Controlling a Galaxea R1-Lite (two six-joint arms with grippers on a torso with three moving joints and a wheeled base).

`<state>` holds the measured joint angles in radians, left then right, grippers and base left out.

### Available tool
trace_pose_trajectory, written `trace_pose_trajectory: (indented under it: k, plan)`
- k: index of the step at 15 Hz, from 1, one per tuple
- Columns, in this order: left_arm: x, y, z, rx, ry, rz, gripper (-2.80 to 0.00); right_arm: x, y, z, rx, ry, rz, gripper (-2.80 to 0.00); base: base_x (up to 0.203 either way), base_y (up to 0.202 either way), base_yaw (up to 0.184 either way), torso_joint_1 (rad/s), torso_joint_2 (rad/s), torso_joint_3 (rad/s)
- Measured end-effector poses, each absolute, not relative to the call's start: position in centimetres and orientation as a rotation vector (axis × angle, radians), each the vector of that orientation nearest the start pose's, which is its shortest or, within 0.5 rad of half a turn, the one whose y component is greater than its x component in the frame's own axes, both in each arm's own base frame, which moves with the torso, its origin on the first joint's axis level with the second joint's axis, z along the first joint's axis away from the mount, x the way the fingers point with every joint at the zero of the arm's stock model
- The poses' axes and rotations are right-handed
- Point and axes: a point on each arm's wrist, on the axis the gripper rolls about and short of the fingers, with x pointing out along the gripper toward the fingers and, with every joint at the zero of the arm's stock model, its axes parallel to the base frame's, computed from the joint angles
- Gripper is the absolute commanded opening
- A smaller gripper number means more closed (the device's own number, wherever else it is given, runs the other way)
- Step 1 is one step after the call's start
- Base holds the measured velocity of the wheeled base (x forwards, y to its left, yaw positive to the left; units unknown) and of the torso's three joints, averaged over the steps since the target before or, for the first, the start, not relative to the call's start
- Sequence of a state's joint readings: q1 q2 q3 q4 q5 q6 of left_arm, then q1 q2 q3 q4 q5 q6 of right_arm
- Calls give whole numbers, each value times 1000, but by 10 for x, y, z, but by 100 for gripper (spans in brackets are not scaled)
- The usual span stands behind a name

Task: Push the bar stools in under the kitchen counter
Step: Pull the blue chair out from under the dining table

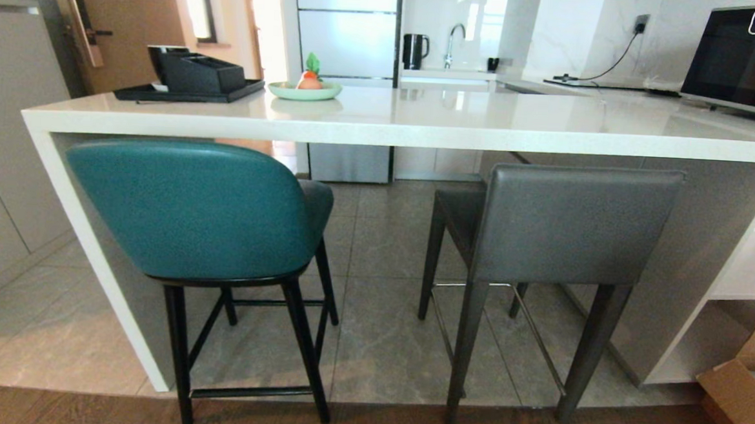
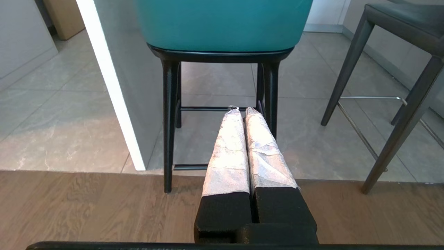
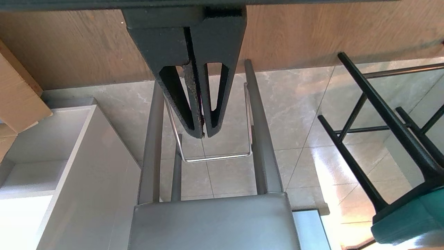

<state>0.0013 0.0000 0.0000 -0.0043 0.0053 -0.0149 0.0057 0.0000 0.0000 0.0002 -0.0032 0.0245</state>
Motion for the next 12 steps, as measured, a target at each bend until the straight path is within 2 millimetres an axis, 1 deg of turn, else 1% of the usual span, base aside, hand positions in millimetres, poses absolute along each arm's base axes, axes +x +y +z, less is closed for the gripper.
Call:
trace_pose_trajectory:
  k: [12]
  plan:
    - [-23,0,76,-15,-4,7,-280,-23,0,75,24,0,3,-280,0,0,0,0,0,0]
